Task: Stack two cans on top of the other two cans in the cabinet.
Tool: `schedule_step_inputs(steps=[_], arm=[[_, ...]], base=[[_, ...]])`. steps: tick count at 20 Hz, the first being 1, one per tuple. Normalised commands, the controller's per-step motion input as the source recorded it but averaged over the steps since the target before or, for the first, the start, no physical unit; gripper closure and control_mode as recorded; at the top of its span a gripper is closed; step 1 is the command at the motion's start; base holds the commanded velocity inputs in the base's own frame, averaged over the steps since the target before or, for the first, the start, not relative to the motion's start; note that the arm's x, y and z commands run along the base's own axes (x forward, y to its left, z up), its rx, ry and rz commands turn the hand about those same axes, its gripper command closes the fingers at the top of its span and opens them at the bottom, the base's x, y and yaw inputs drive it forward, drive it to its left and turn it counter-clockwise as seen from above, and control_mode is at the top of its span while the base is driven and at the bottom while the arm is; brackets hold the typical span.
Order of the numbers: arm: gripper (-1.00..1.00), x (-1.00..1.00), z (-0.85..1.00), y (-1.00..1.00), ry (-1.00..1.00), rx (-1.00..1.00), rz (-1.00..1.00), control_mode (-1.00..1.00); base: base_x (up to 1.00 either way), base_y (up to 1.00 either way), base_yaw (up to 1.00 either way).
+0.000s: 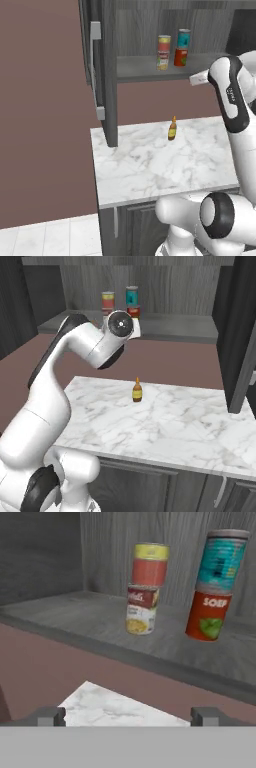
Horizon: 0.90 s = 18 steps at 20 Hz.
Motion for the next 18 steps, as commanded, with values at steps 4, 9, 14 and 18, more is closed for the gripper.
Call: schedule_step_inputs(steps=[4,9,14,18], arm=[[-1.0,-0.58,-0.78,0.62,0.03,0.0,-0.24,-1.0],[-1.0,-0.41,-0.83,0.63,0.15,0.0,-0.29,-1.0],[-1.0,-0.11,-0.87,0.59,0.33,-0.01,-0.39,-1.0],[-1.0,-0.1,-0.58,0.26,0.22,0.07,-0.31,-1.0]], base=[[0.0,0.0,0.0],[0.0,0.0,0.0],[0.0,0.0,0.0],[0.0,0.0,0.0]])
